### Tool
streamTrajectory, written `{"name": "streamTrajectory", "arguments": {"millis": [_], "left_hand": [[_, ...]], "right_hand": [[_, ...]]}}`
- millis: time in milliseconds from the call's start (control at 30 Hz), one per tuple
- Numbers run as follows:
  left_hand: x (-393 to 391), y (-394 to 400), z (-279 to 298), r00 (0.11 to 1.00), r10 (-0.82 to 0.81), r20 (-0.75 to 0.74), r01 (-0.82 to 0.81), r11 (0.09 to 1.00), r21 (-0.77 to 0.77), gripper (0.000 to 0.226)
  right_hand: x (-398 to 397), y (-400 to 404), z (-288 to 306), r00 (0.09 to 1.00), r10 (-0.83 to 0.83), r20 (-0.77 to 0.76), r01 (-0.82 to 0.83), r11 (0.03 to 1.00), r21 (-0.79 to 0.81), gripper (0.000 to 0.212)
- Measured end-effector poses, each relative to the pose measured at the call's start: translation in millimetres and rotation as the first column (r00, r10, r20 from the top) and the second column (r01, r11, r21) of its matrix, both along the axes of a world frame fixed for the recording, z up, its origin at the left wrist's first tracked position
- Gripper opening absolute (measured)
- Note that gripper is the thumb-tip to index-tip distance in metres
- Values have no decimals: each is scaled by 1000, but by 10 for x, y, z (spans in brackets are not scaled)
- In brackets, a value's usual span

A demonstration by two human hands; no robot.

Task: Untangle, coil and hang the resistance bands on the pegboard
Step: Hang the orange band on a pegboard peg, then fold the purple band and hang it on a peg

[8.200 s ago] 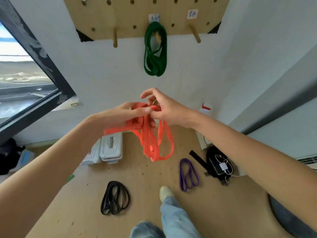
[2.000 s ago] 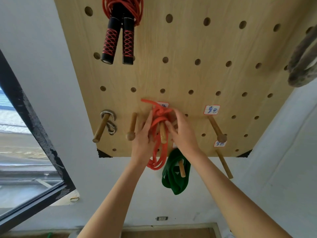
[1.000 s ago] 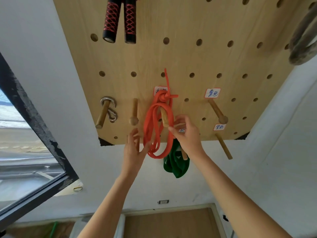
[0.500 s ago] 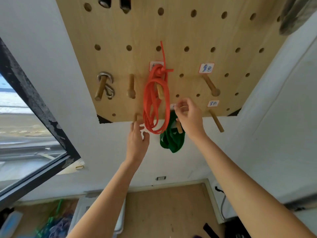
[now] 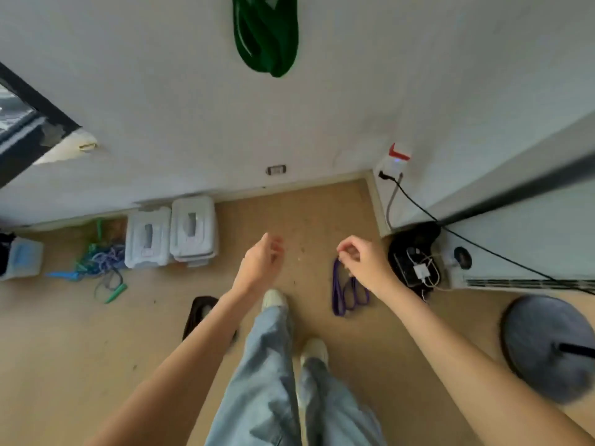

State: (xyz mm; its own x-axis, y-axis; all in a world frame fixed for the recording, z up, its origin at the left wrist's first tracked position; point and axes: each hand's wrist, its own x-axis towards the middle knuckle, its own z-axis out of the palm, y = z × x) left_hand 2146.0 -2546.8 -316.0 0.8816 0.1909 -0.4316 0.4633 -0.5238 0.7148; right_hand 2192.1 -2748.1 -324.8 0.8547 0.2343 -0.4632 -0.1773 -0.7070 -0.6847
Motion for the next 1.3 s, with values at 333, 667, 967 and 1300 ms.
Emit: {"name": "streamTrajectory", "arguments": {"millis": [333, 667, 967, 1300], "left_hand": [[-709, -993, -1816, 927, -190, -323, 179, 982, -62, 23], [-839, -1849, -4938, 929, -18, -369, 38, 998, 48, 25], [-791, -2499, -6472, 639, 439, -632, -620, 780, -85, 31], [-585, -2232, -6303, 632, 407, -660, -697, 671, -254, 17]], "right_hand": [[-1060, -1083, -1821, 947, -238, -216, 182, 952, -248, 11], [-919, -1730, -5167, 941, -202, -273, 110, 942, -318, 16], [-852, -1336, -6441, 939, -235, -249, 139, 926, -350, 54], [-852, -1509, -6161, 956, -217, -197, 198, 974, -114, 34]]}}
